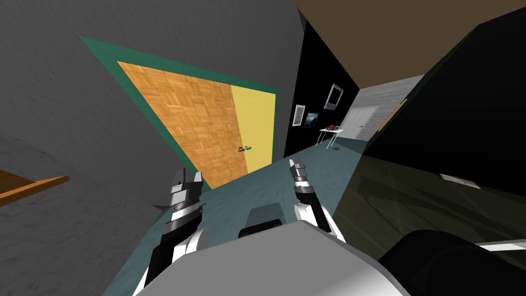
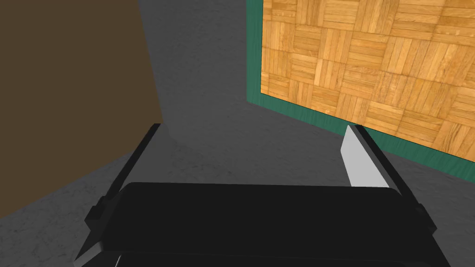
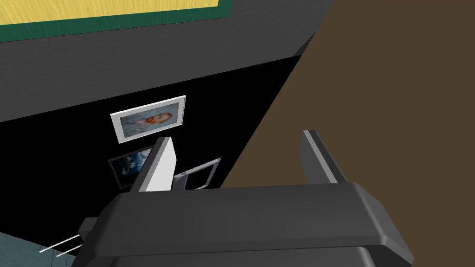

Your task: Pull the door open

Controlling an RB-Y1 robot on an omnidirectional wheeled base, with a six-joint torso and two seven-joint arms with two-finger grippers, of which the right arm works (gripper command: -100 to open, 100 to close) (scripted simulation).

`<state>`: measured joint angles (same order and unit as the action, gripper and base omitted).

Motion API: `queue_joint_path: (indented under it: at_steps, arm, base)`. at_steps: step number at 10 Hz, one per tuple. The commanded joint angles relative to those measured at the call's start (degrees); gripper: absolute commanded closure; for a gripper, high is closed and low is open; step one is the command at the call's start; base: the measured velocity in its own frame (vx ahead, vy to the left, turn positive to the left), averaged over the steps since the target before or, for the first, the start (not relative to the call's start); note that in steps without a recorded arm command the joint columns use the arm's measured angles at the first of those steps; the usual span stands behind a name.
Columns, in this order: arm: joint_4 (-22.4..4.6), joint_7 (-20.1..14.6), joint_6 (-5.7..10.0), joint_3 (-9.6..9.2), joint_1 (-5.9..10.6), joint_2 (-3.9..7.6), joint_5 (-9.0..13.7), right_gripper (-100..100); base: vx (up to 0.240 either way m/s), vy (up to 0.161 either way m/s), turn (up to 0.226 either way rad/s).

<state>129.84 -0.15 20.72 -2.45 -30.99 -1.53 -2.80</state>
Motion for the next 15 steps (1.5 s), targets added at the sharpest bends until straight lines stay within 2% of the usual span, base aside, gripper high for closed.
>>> queue_joint_path:
  at_steps: [1,9,15]
  arm:
    - [-1.65,0.00,0.46,0.36,0.59,0.54,0.35,-100]
    - [-9.75,-0.02,2.71,2.13,3.52,2.70,2.06,-100]
    - [-18.03,-0.03,5.01,3.94,6.52,4.50,3.82,-100]
  base:
    - [-0.051,0.035,0.131]
    - [0.085,0.006,0.093]
    - [0.083,0.005,0.127]
